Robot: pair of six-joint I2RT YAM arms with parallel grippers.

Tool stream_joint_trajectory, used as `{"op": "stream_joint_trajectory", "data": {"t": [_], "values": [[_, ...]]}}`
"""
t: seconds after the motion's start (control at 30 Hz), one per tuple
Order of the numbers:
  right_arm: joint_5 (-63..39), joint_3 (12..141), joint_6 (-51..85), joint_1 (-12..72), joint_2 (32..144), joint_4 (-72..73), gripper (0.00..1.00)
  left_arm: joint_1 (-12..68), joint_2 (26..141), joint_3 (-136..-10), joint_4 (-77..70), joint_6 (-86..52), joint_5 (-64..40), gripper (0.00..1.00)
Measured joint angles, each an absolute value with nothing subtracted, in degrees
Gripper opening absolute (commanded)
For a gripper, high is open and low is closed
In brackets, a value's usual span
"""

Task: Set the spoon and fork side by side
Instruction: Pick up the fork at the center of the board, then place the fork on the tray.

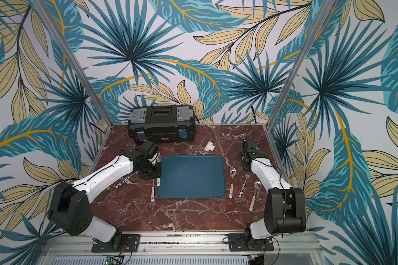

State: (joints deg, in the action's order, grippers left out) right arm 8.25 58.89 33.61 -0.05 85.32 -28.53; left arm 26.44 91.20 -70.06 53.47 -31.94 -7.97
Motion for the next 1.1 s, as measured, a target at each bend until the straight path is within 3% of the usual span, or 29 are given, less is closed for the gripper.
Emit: {"op": "stream_joint_trajectory", "data": {"t": [0.3, 0.73, 1.1], "values": [[9.6, 58.8, 33.2, 0.0, 84.9, -28.4, 0.46, 27.9, 108.4, -78.9, 55.8, -30.1, -7.7, 0.1], [9.8, 58.8, 32.8, 0.0, 84.5, -28.5, 0.46, 29.1, 108.9, -79.2, 58.0, -32.7, -8.6, 0.11], [9.8, 58.8, 32.8, 0.0, 84.2, -28.6, 0.46, 29.6, 110.5, -77.7, 57.3, -35.2, -9.1, 0.18]]}}
